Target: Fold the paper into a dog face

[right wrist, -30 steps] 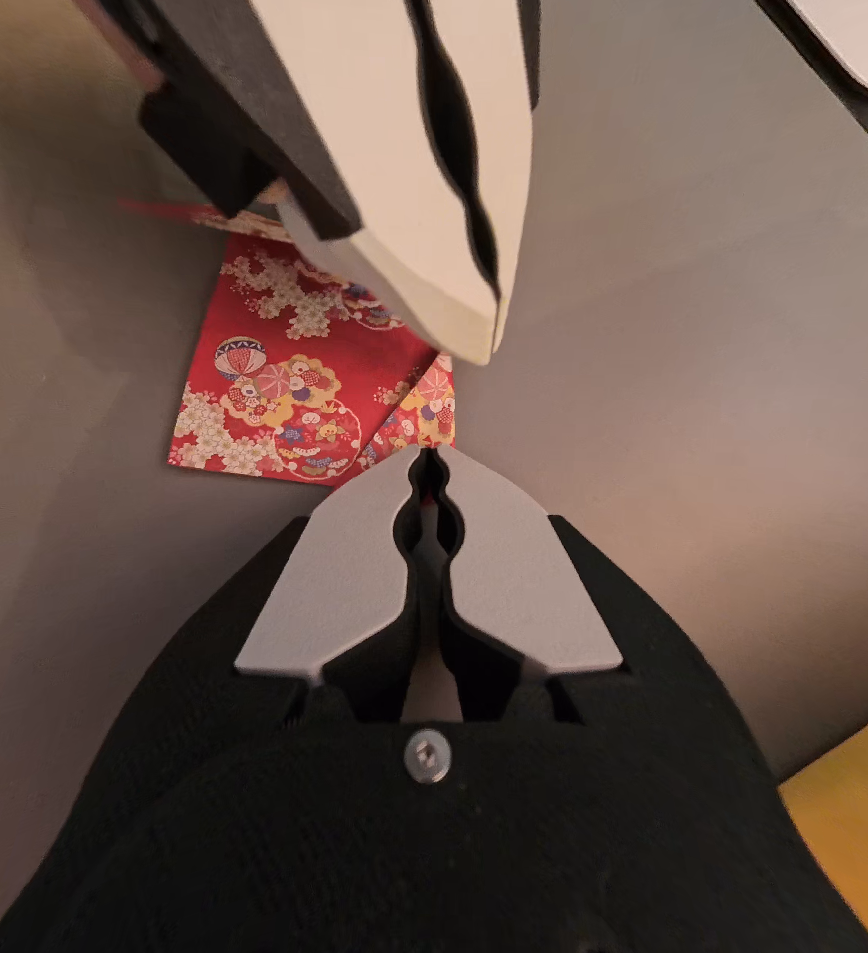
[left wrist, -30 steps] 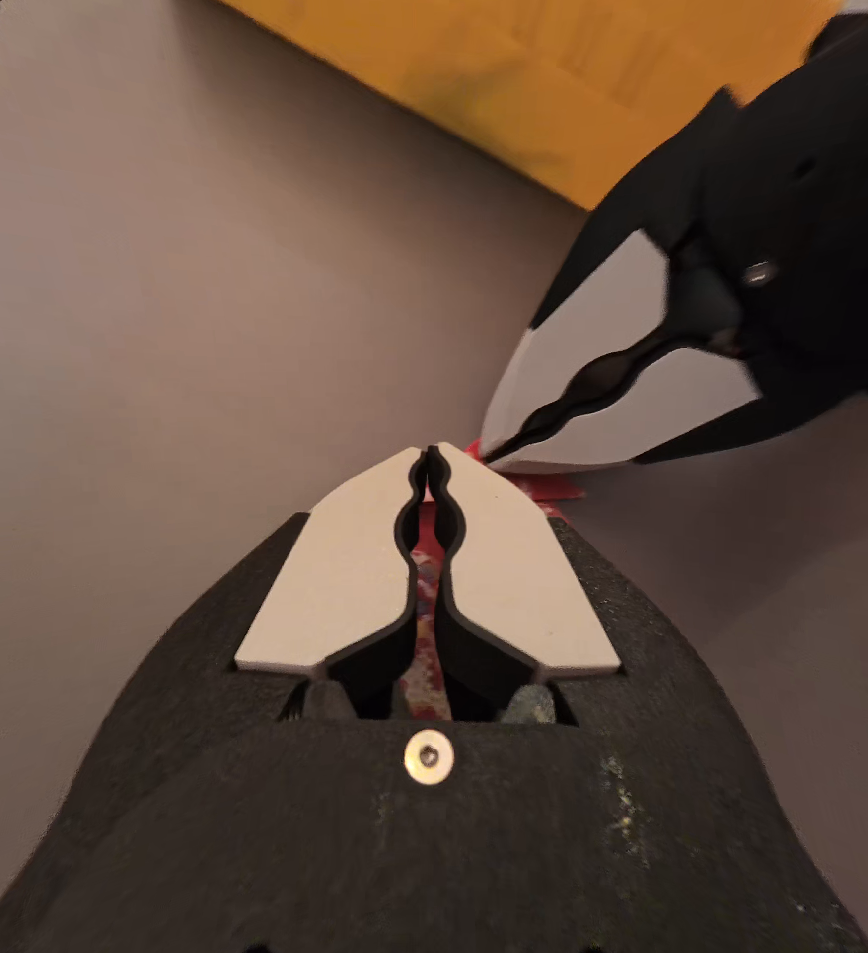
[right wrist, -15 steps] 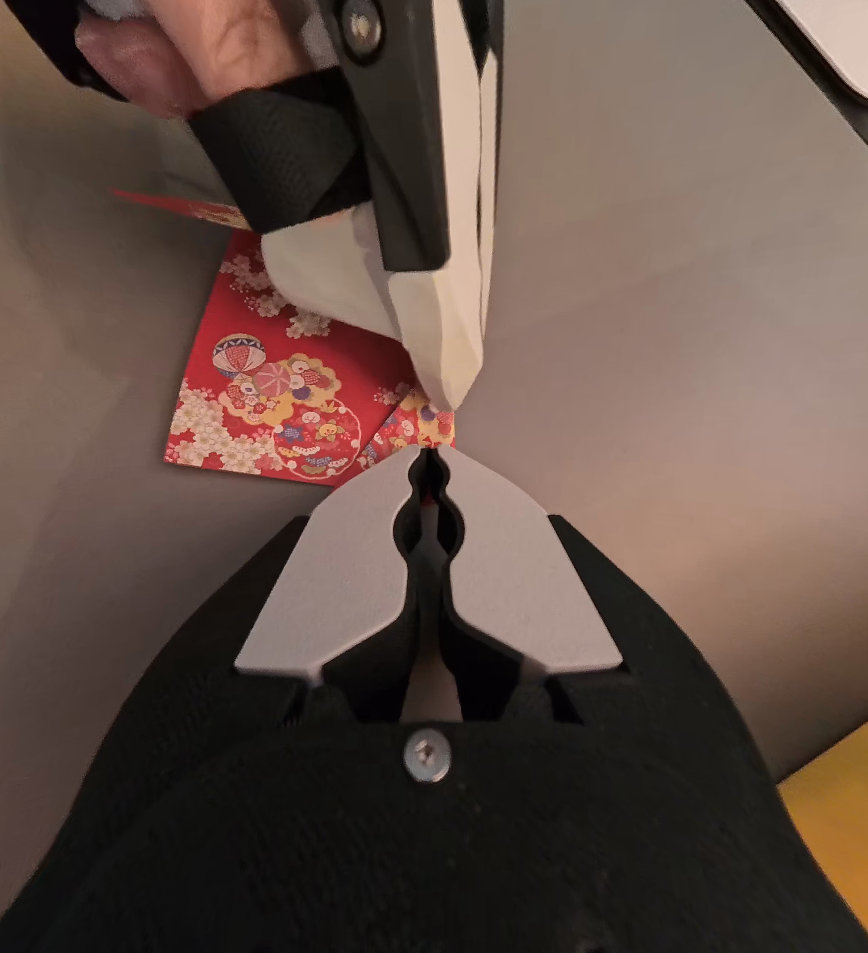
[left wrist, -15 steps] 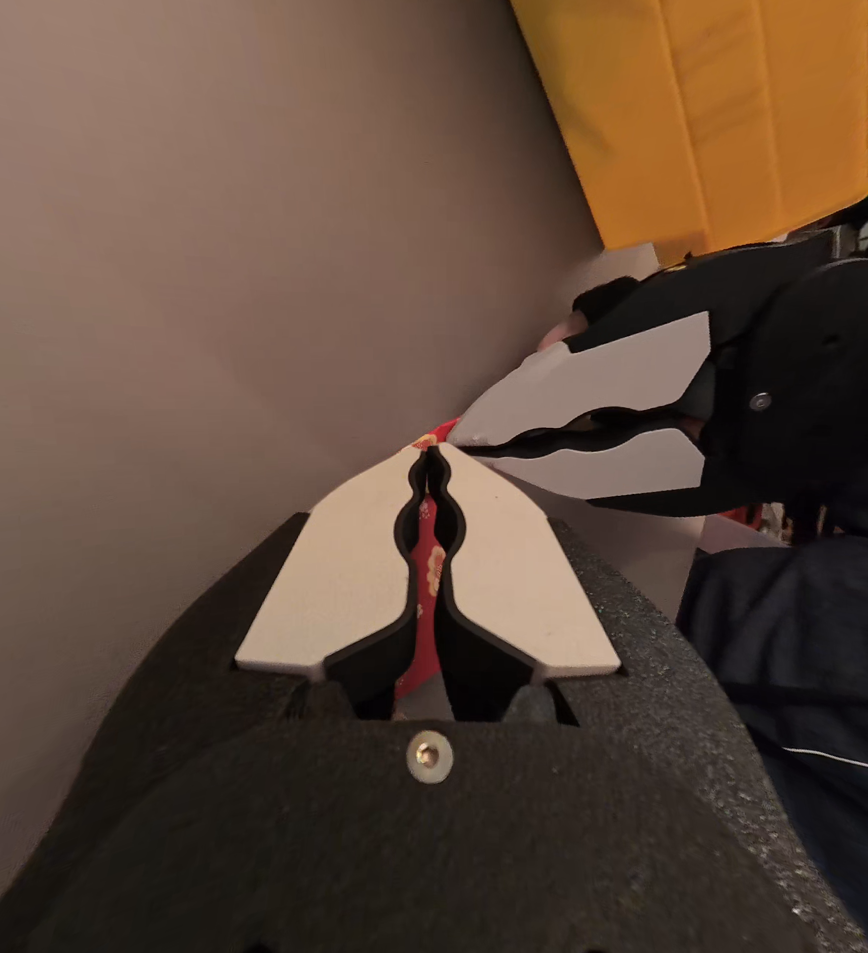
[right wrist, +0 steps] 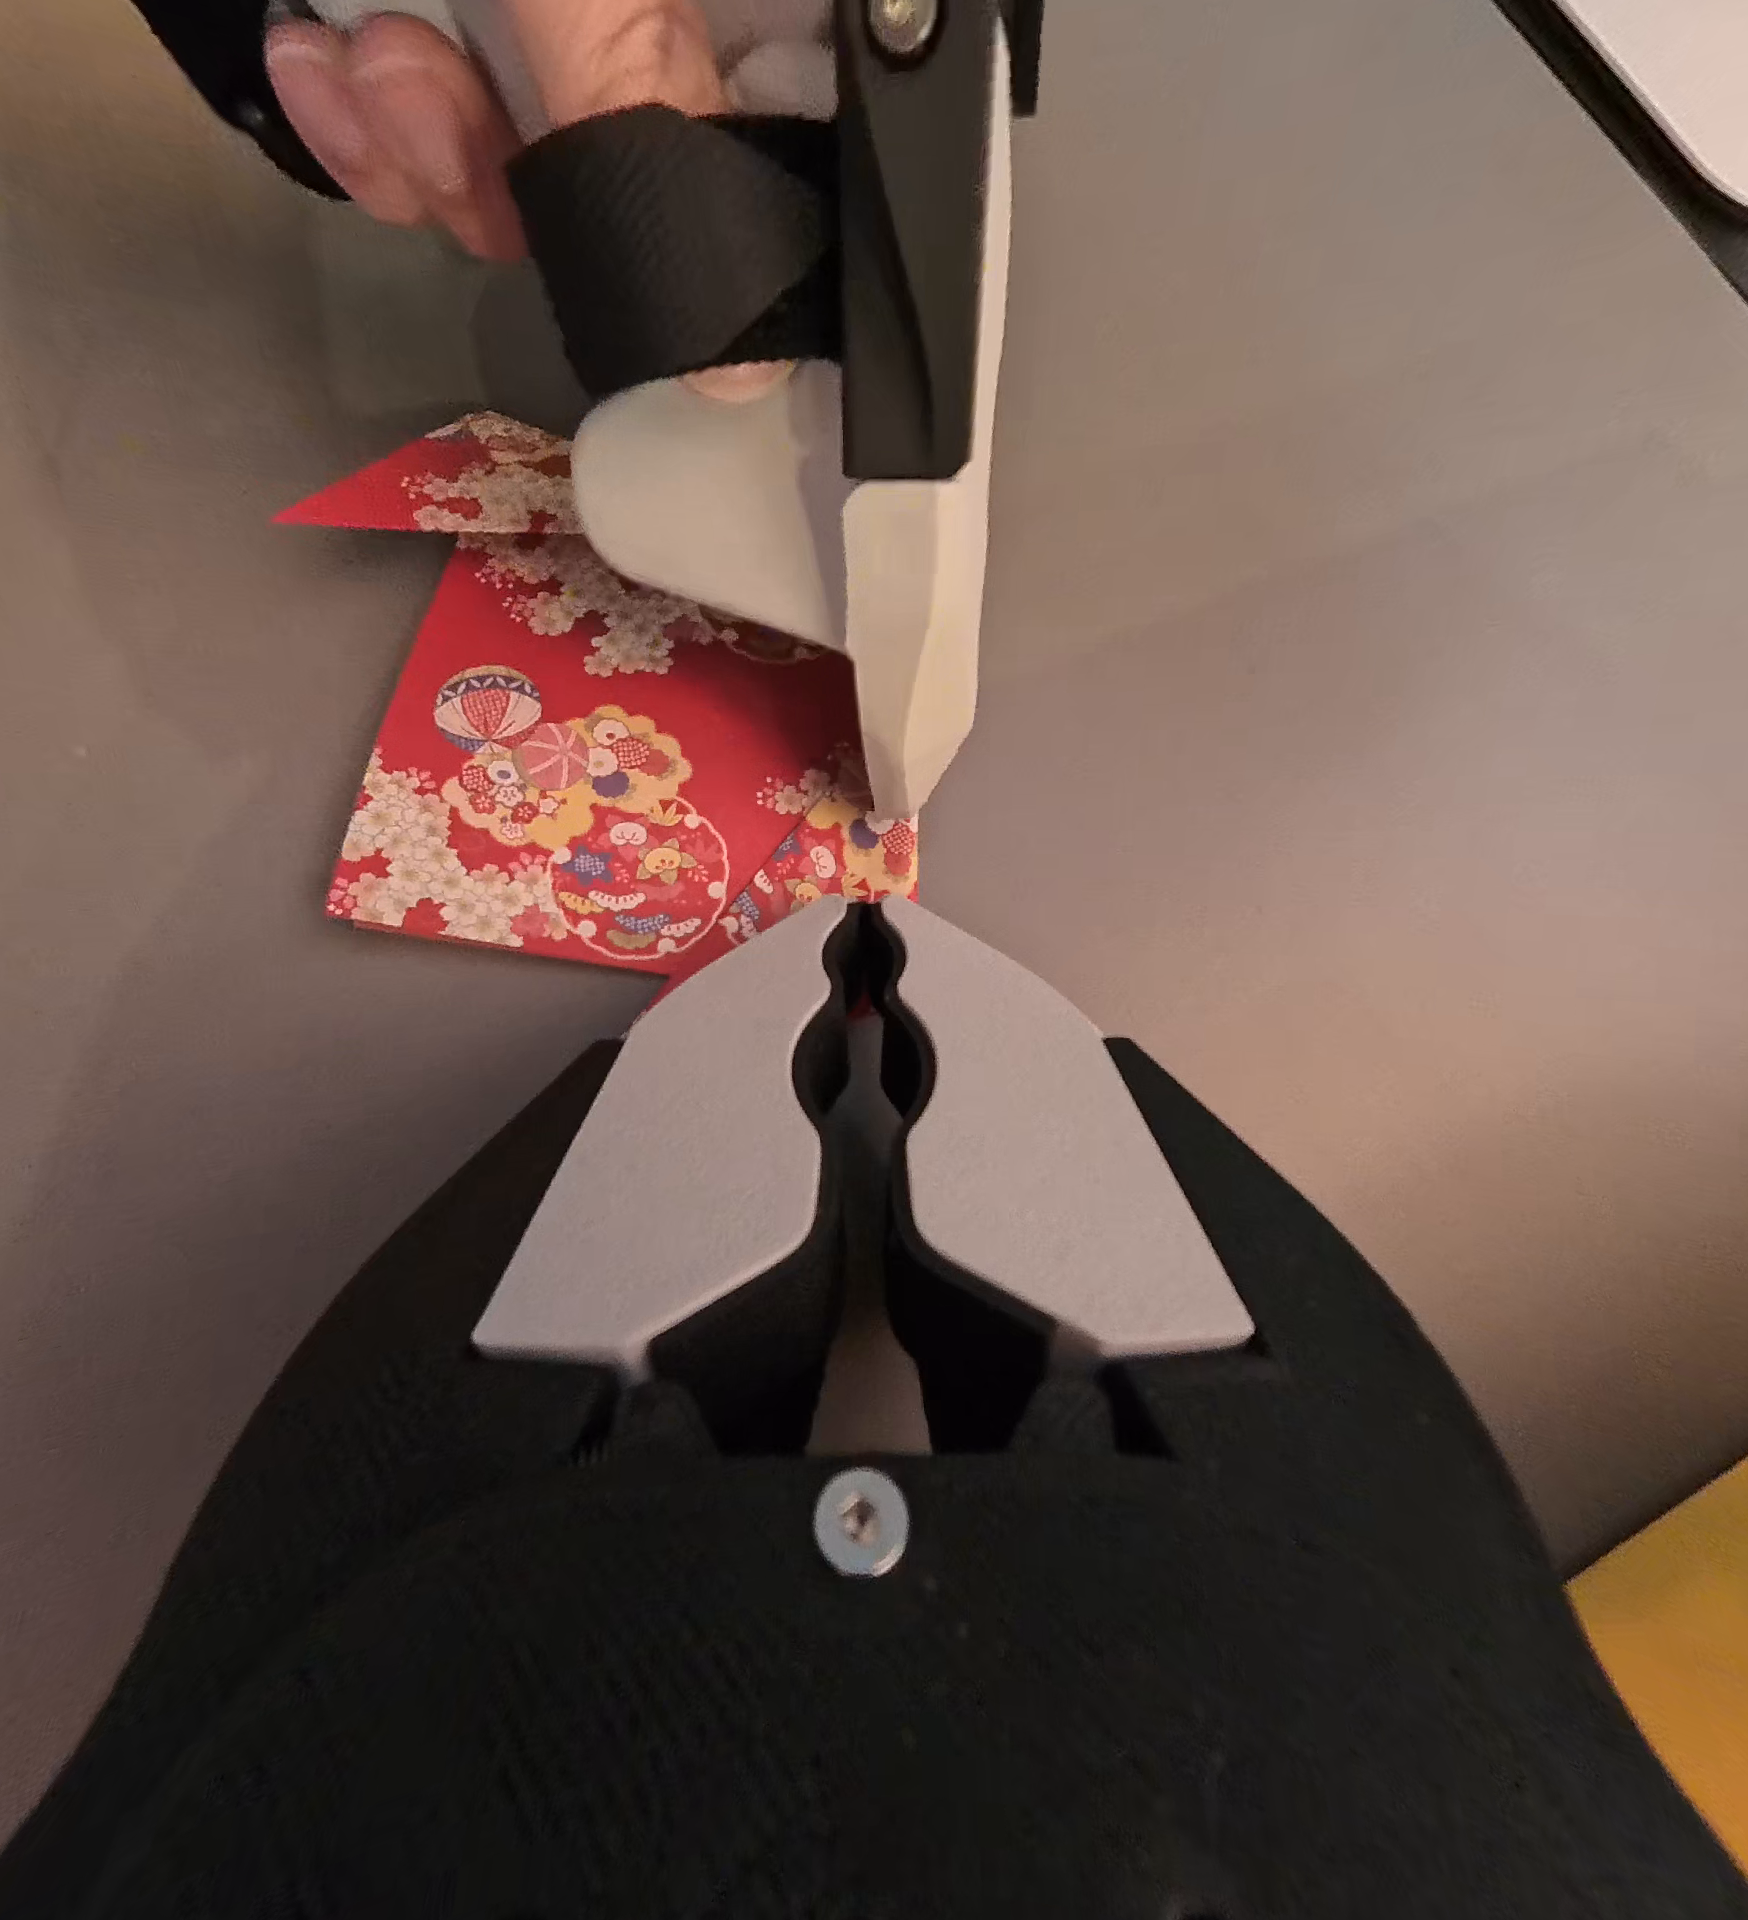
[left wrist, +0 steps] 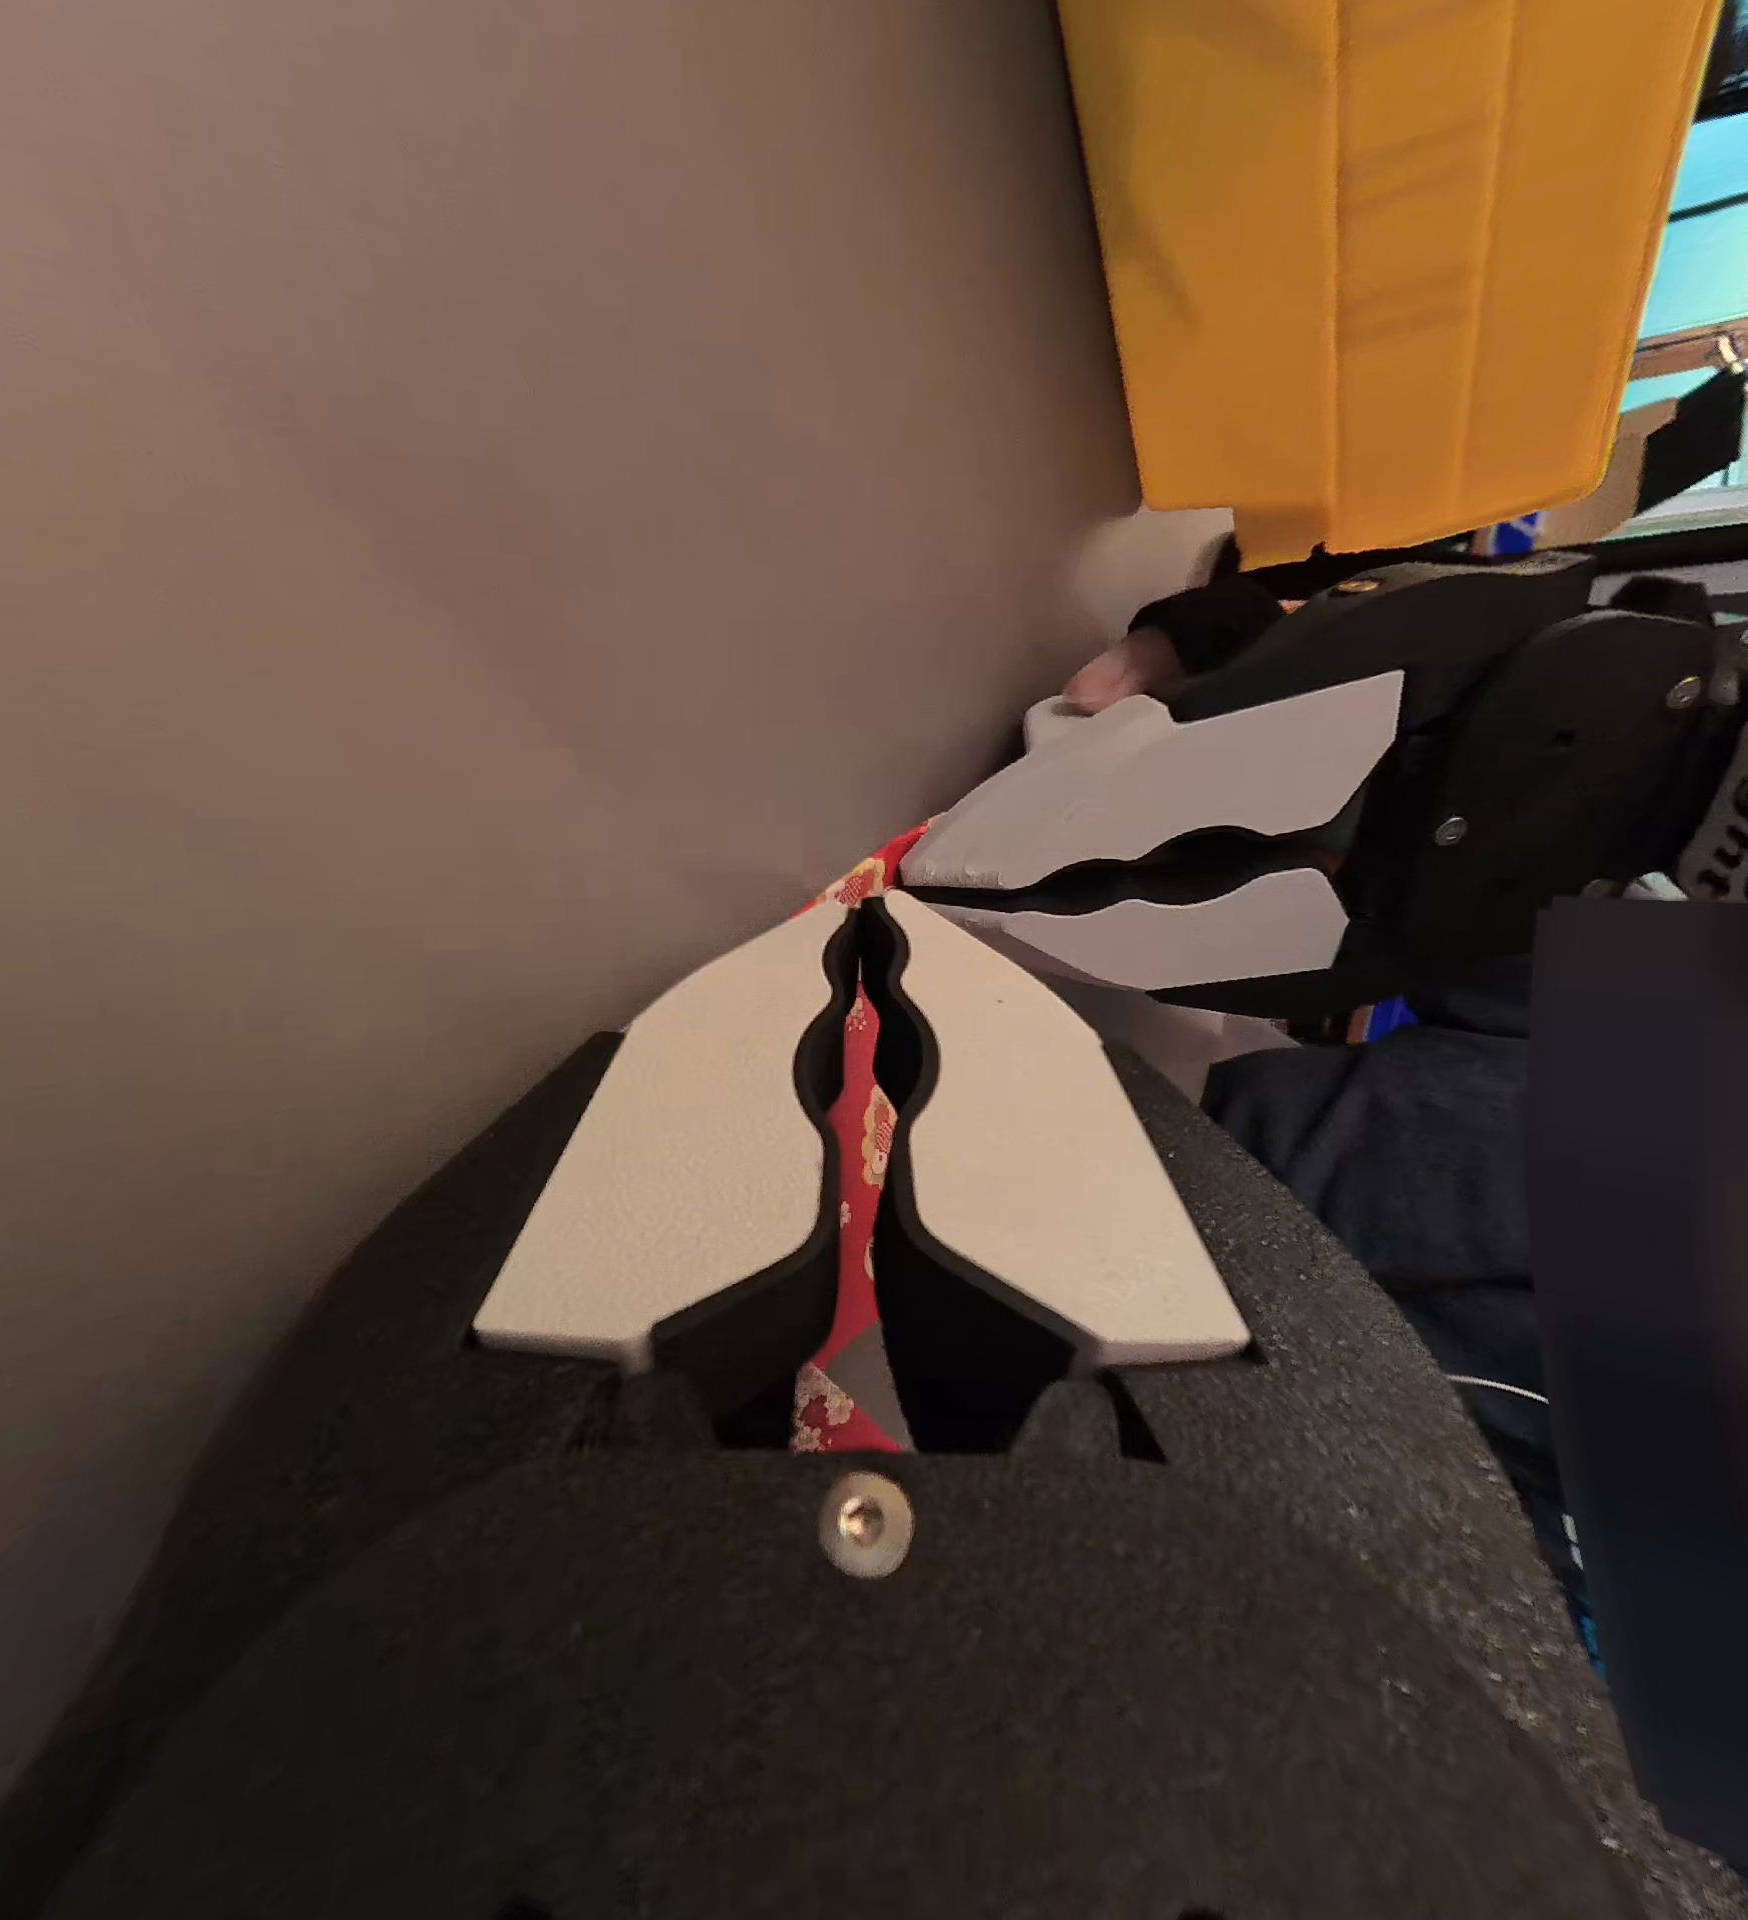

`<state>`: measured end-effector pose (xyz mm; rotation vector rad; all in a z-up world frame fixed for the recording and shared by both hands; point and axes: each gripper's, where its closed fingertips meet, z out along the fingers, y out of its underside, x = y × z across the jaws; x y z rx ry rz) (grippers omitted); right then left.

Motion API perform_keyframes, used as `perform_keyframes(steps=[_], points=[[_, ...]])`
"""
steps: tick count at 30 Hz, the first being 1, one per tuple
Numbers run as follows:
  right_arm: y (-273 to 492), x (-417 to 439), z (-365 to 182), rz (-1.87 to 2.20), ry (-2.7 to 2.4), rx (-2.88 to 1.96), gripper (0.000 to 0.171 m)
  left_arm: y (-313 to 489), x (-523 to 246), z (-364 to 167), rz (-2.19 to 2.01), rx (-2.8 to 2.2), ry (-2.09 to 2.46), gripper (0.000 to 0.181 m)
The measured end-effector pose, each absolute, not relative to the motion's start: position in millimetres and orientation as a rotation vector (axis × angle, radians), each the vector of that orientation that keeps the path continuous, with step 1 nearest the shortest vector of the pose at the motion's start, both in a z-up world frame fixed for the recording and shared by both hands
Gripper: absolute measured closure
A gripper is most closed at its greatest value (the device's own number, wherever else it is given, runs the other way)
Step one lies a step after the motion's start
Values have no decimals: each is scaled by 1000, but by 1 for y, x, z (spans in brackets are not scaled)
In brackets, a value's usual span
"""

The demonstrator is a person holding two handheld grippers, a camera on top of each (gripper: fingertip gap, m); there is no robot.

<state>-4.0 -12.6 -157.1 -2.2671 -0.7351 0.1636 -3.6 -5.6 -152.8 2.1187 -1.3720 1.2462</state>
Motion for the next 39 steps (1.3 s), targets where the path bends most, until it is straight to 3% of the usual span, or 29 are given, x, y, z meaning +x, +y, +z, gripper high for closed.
perform_keyframes(steps=[1,14,19,27,39], points=[[-13,-4,-157,163,-735,-2267,167,-6,-4,-153,1247,2106,-1359,181],[-12,-4,-157,259,-641,-2294,168,-5,-4,-152,1181,2051,-1250,181],[1,8,-137,260,-388,-2274,169,-6,-4,-153,1109,2074,-1316,181],[-6,-14,-120,892,22,-2393,170,-7,-8,-155,1013,2060,-1489,181],[-12,-59,-146,1208,-32,-2566,170,-13,-55,-155,880,1834,-1788,181]])
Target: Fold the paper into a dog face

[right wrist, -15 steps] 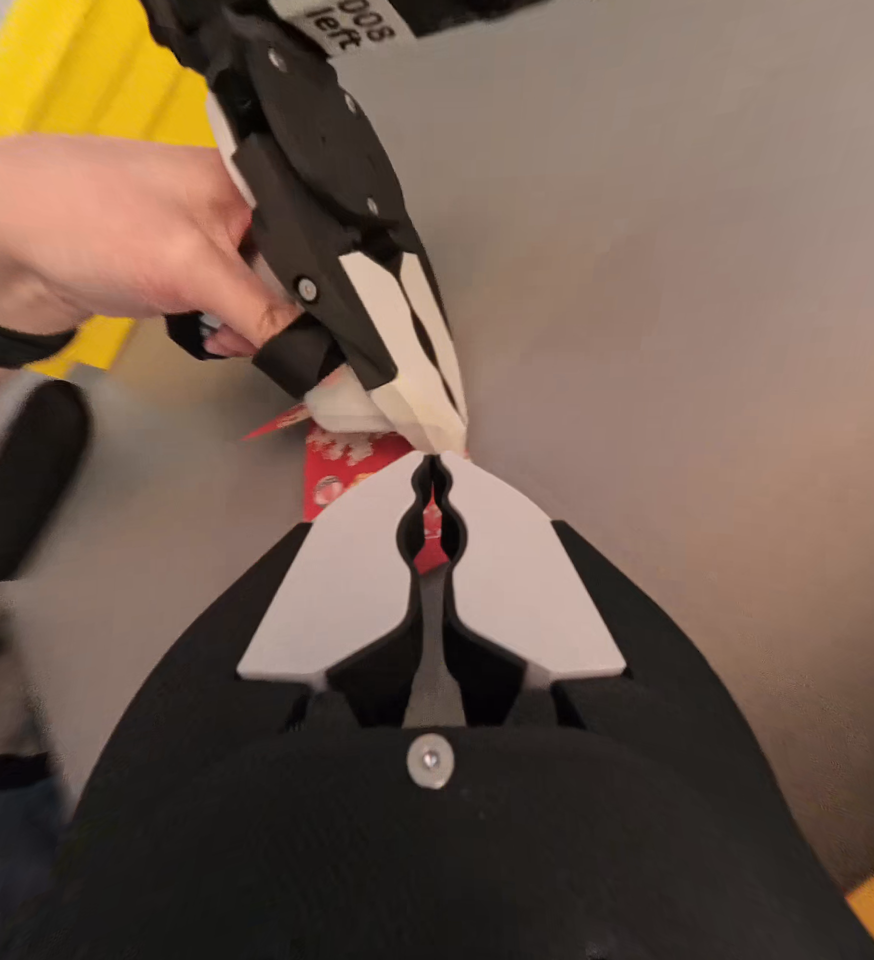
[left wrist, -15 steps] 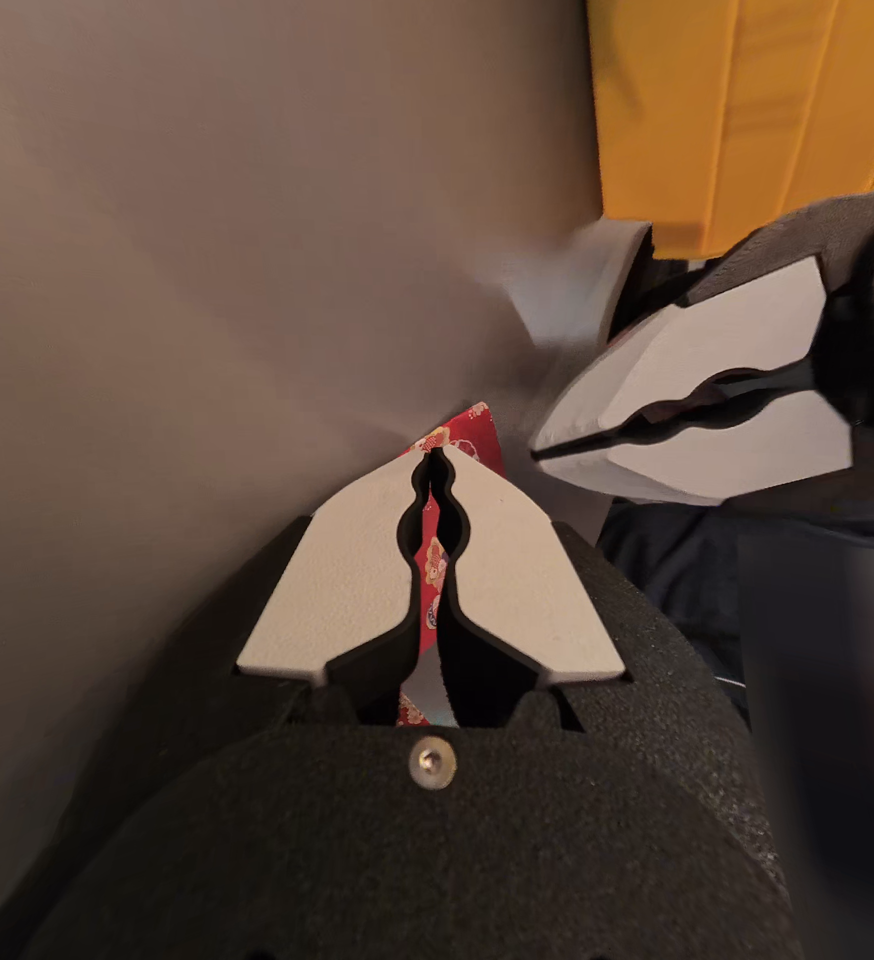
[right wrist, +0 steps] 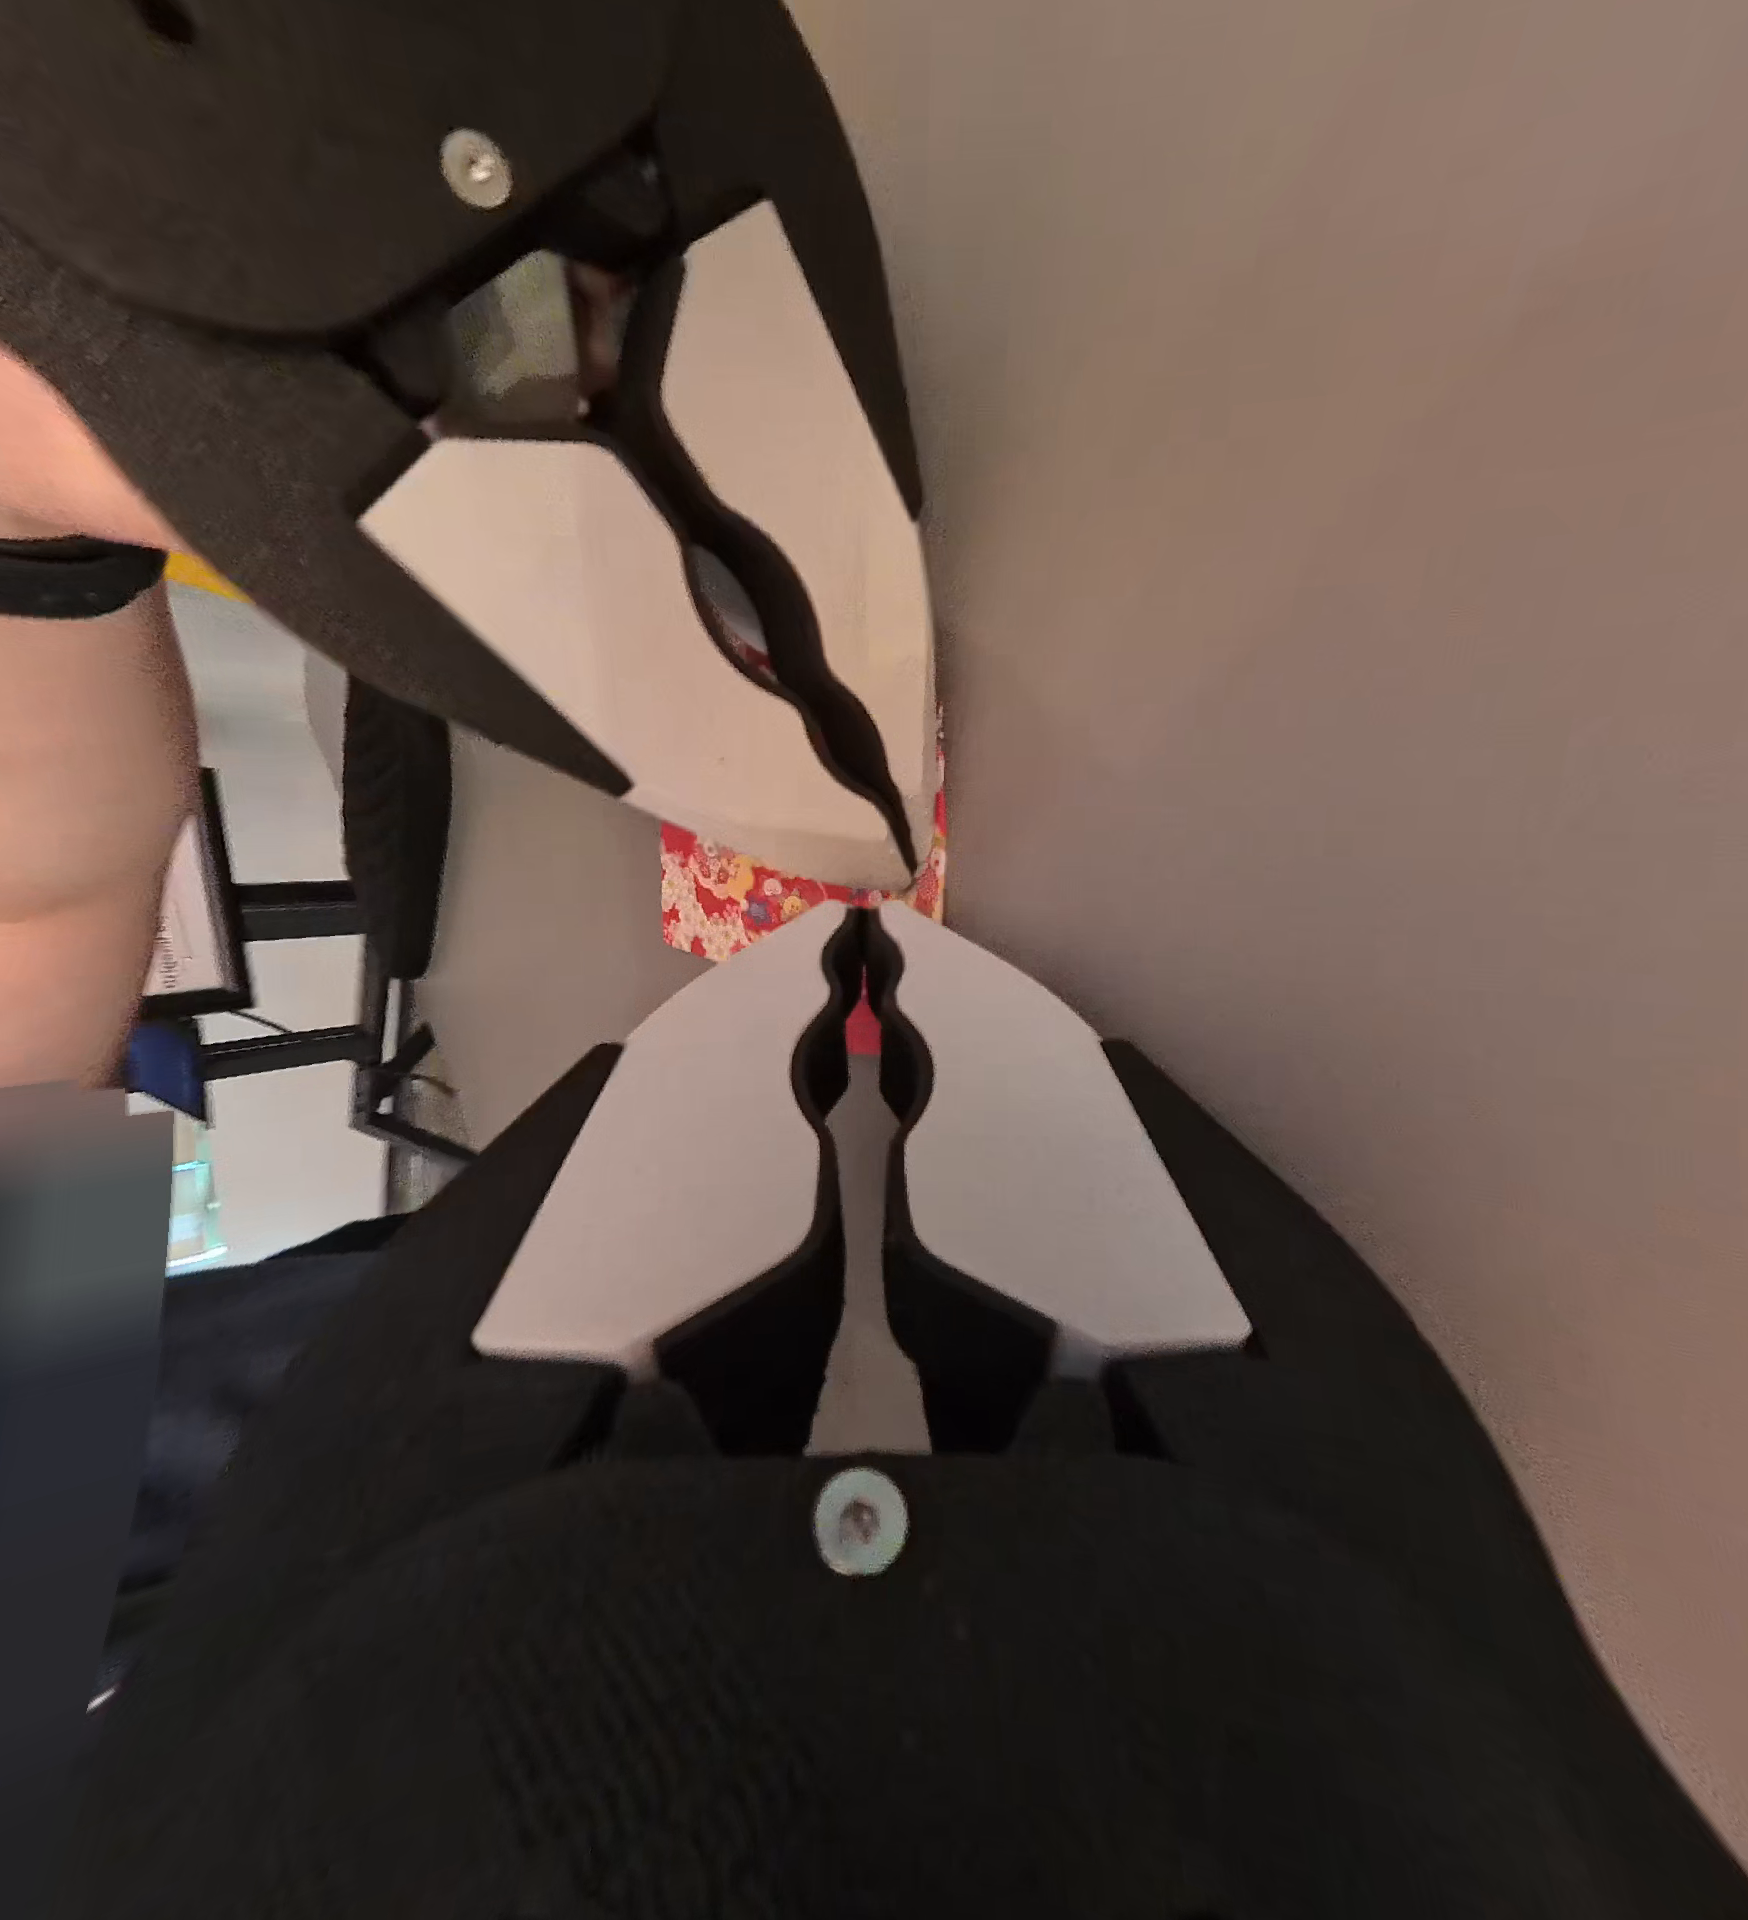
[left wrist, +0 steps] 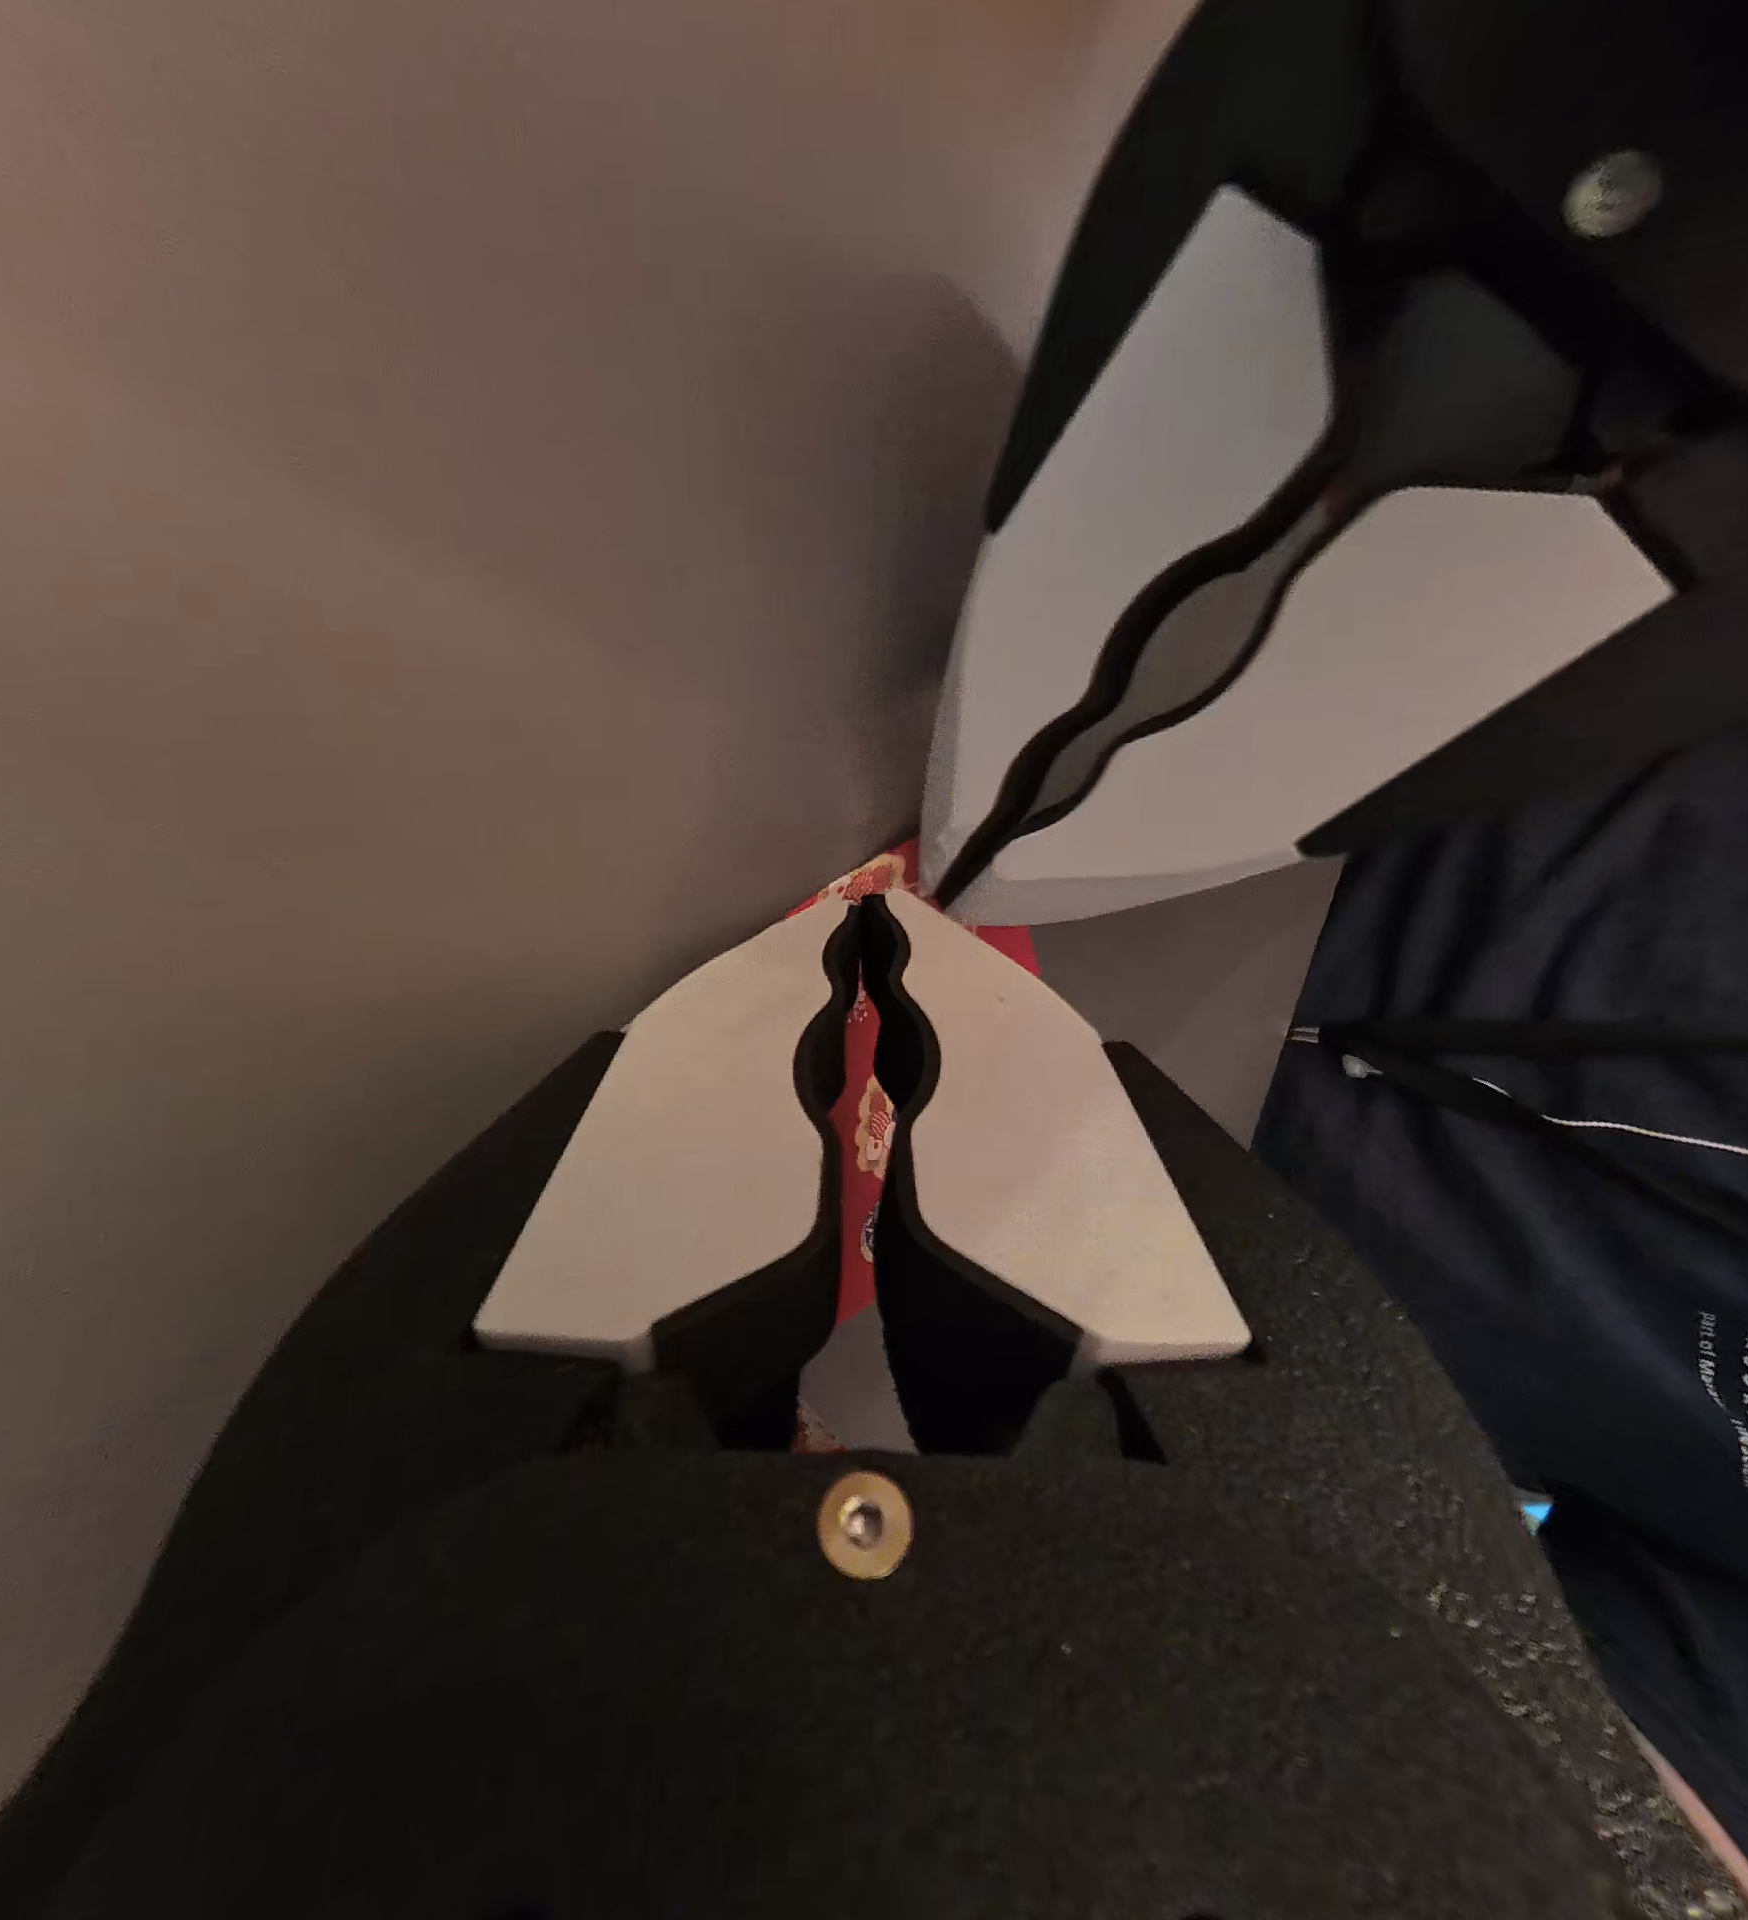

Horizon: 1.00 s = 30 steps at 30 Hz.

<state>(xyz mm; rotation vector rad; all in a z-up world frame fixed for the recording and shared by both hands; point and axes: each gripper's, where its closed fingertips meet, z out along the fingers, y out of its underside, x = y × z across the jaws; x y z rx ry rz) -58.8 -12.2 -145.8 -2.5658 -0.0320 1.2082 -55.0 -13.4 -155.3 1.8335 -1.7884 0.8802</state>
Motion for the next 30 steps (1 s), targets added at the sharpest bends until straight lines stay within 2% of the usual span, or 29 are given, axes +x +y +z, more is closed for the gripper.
perform_keyframes(steps=[9,19,30], points=[[-17,-66,-155,1444,76,-2661,169,-14,-56,-156,847,1805,-1835,181],[-28,-66,-157,1285,9,-2845,169,-14,-56,-156,835,1822,-1851,181],[-42,-67,-157,1369,41,-2831,169,-14,-56,-156,862,1826,-1839,181]])
